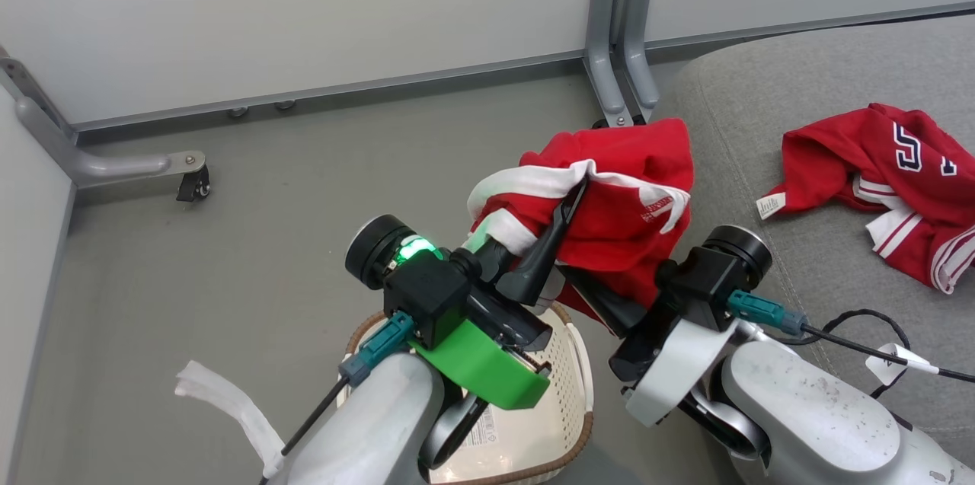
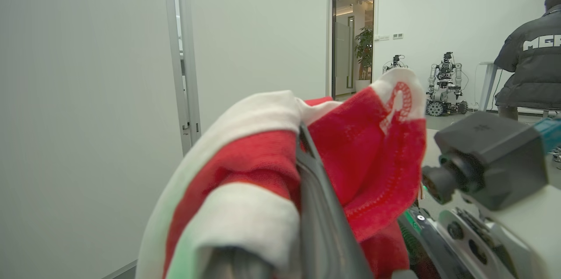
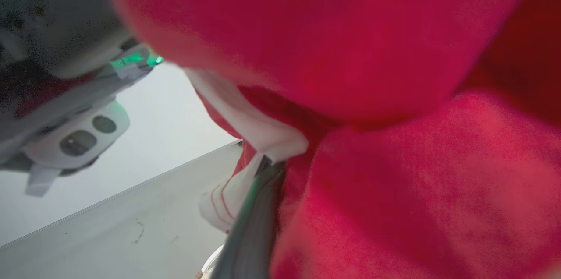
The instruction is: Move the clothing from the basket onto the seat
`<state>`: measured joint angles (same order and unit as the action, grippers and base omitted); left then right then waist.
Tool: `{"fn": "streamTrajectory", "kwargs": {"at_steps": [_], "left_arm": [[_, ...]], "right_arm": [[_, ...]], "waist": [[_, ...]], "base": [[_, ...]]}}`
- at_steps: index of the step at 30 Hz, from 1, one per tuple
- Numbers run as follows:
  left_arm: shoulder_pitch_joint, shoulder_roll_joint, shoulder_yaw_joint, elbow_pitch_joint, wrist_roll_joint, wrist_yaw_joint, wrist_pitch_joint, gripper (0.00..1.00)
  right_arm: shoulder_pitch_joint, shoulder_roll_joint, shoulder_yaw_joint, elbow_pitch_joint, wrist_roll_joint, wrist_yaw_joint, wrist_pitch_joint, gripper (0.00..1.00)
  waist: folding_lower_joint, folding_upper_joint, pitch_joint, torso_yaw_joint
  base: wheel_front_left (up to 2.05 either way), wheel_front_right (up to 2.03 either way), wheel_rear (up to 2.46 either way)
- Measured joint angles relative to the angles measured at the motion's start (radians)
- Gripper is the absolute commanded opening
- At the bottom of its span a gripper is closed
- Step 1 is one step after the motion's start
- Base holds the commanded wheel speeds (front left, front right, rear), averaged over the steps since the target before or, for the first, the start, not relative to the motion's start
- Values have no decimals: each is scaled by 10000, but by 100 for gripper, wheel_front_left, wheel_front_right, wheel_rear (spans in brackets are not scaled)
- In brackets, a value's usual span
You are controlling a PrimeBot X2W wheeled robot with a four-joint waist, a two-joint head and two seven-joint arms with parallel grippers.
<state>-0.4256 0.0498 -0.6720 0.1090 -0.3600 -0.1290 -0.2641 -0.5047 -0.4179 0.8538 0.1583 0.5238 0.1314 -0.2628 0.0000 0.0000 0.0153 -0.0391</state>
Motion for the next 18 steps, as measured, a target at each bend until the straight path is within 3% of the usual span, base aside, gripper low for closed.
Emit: {"fn": "streamTrajectory", "kwargs": {"at_steps": [2, 3, 4, 5, 18], "left_arm": [[4, 0, 31, 27, 0, 0, 0, 0], [12, -2, 69, 58, -2, 0, 0, 19], [19, -2, 111, 111, -33, 0, 0, 42], [35, -2, 136, 194, -63, 0, 0, 99], [139, -2, 508, 378, -15, 0, 0, 100]], "right_arm": [[70, -6, -50, -10, -17, 0, 0, 0], [78, -8, -81, -17, -40, 0, 0, 0], [80, -6, -117, -35, -63, 0, 0, 0], [84, -2, -150, -52, -71, 0, 0, 0], [411, 38, -943, -353, -566, 0, 0, 0]], "waist": [[0, 0, -2, -15], [0, 0, -5, -24], [0, 0, -6, -34], [0, 0, -9, -41], [0, 0, -52, -26]], "base": [[0, 0, 0], [0, 0, 0], [0, 0, 0], [0, 0, 0], [0, 0, 0]]}}
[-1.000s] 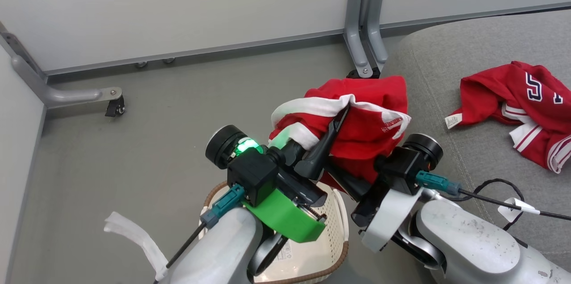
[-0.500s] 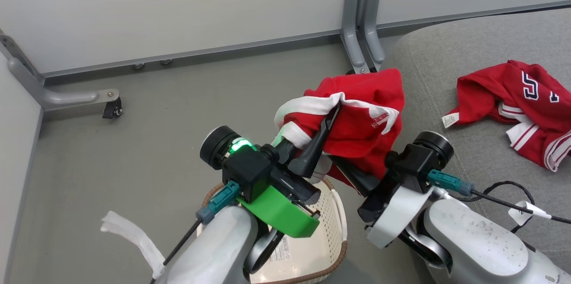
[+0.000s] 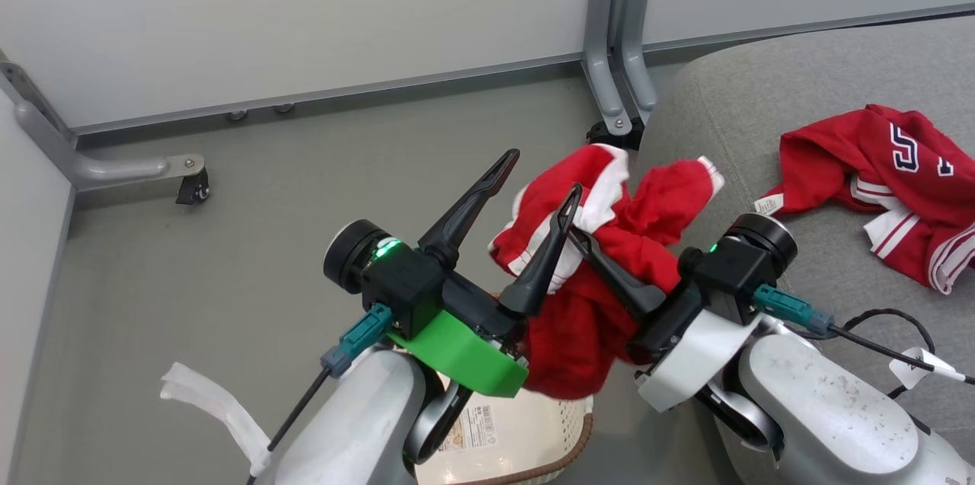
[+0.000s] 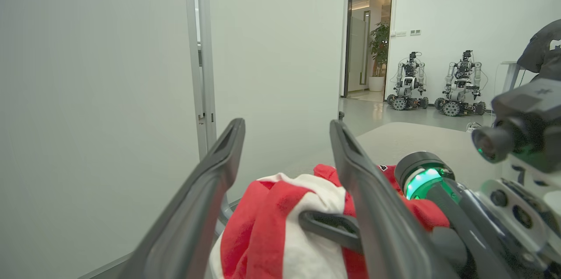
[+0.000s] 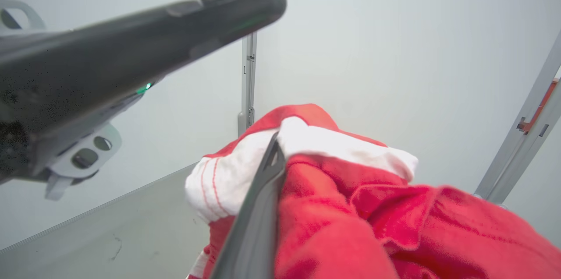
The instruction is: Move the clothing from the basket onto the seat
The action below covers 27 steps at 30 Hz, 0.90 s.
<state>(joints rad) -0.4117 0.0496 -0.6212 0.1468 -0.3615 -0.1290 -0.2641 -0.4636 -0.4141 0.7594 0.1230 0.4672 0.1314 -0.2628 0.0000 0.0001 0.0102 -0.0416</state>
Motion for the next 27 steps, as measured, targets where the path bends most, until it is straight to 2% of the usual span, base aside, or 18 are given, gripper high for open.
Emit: {"fn": "streamTrajectory", "kwargs": {"at_steps": [17, 27], "left_arm": [[877, 10, 690, 234, 451, 0, 0, 100], [1526, 307, 943, 527, 616, 0, 0, 100]], "right_arm": [[848, 111, -1733, -1011, -1210, 0, 0, 0], [1410, 205, -2675, -1304, -1561, 0, 0, 0]], "waist": [[0, 0, -193, 145], [0, -1, -334, 221]], "base": [[0, 0, 0], [0, 0, 0]]}}
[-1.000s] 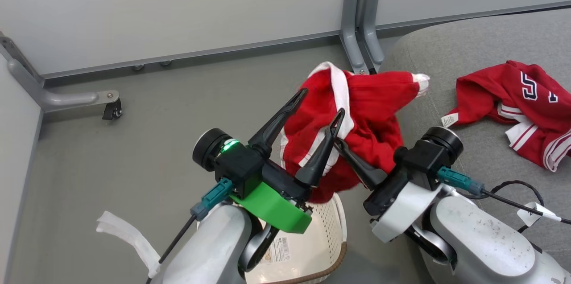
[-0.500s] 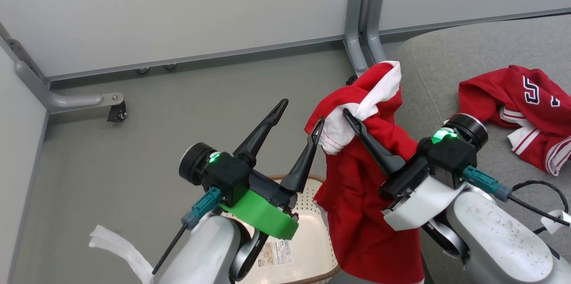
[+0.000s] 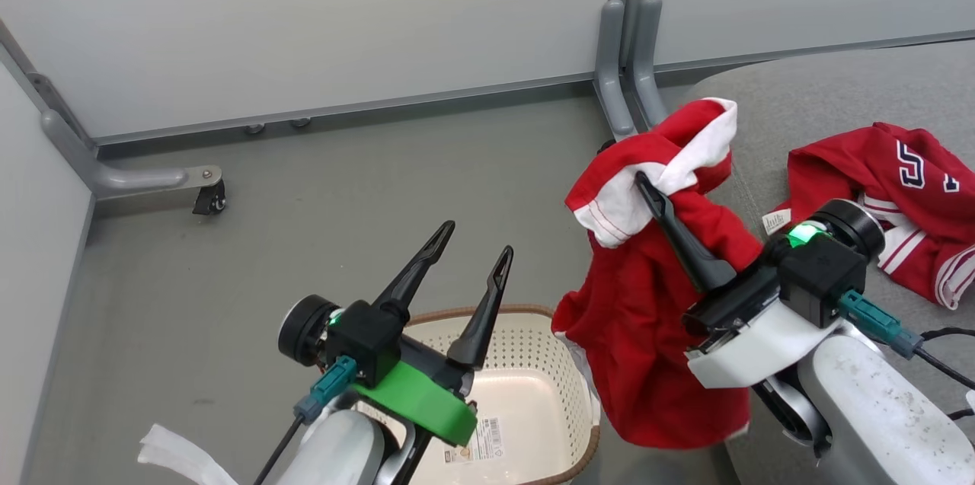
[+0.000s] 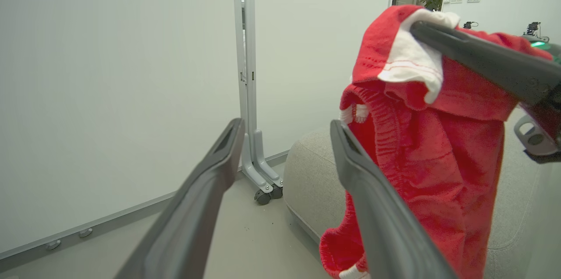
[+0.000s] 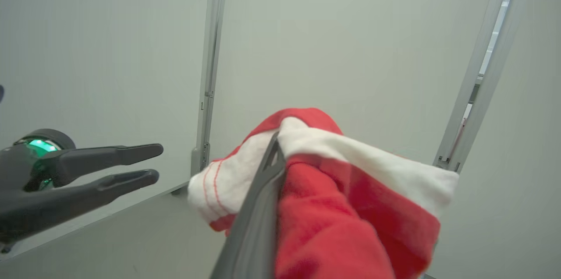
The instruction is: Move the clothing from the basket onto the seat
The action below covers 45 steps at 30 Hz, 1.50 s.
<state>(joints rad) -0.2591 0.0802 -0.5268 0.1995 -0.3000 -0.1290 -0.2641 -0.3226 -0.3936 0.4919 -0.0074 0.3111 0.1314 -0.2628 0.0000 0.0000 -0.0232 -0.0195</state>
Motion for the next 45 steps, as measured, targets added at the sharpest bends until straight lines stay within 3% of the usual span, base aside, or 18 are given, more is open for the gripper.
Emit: {"fn": "streamTrajectory", "kwargs": {"at_steps": [8, 15, 31, 45], "left_arm": [[564, 159, 744, 345, 63, 0, 0, 100], [1156, 182, 2157, 619, 92, 0, 0, 100], [2454, -245, 4748, 790, 1012, 13, 0, 100], [2950, -295, 4936, 849, 928, 10, 0, 100]], "right_arm": [[344, 109, -612, -192, -205, 0, 0, 0], [762, 245, -1254, -416, -506, 0, 0, 0], [1761, 807, -2541, -769, -876, 0, 0, 0], [2121, 1103, -2936, -846, -941, 0, 0, 0]], "waist": [[0, 0, 54, 3], [0, 0, 93, 70], [0, 0, 95, 334], [0, 0, 74, 371]], "base": [[0, 0, 0], [0, 0, 0], [0, 0, 0], [0, 0, 0]]}}
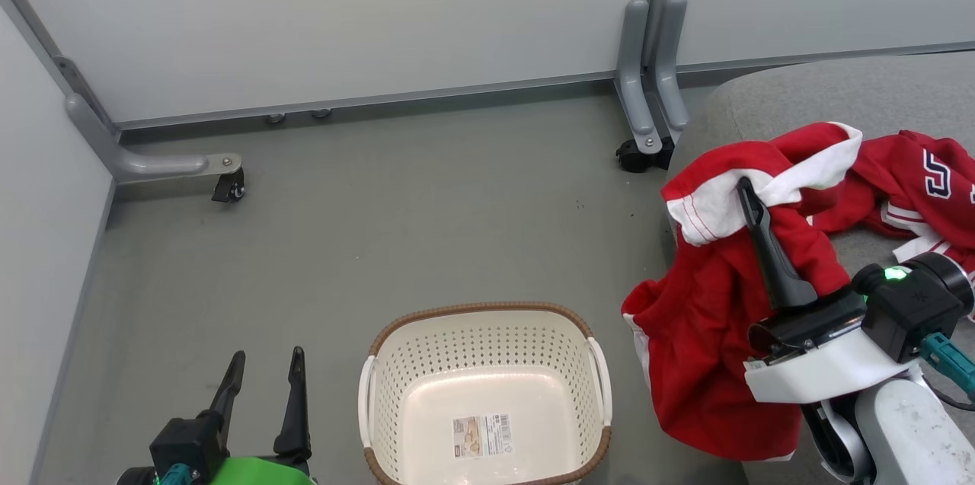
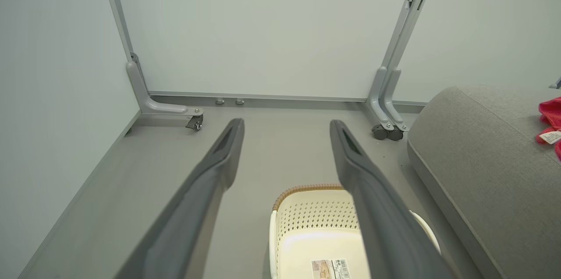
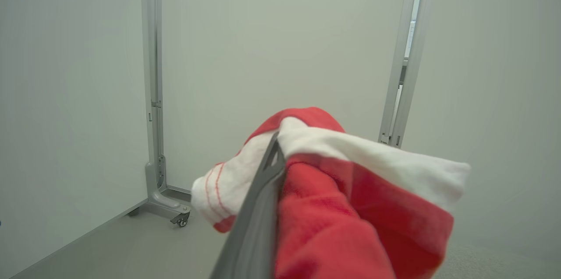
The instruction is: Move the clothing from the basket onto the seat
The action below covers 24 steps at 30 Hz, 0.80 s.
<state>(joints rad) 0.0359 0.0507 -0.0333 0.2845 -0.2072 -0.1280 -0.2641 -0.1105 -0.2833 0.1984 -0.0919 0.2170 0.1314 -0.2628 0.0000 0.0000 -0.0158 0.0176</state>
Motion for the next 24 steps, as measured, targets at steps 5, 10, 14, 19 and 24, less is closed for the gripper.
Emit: {"fn": "streamTrajectory", "kwargs": {"at_steps": [5, 10, 14, 19, 24], "left_arm": [[-1, -2, -29, 42, -111, -10, 0, 100], [-5, -4, -25, 44, -115, -10, 0, 100], [-11, -4, -13, 21, -117, -10, 0, 100], [-18, -4, -81, -21, -119, -10, 0, 100], [-55, -6, -130, -90, -121, -10, 0, 100]], "right_arm": [[19, 12, 0, 8, 2, 0, 0, 0], [20, 10, 4, 10, 2, 0, 0, 0], [18, -13, 4, 8, 2, 0, 0, 0], [-15, -52, -40, 19, 4, 0, 0, 0], [-29, -56, -138, 13, 2, 0, 0, 0]], "waist": [[0, 0, 23, -11], [0, 0, 51, -40], [0, 0, 81, -117], [0, 0, 134, -401], [0, 0, 210, -863]], "base": [[0, 0, 0], [0, 0, 0], [0, 0, 0], [0, 0, 0], [0, 0, 0]]}}
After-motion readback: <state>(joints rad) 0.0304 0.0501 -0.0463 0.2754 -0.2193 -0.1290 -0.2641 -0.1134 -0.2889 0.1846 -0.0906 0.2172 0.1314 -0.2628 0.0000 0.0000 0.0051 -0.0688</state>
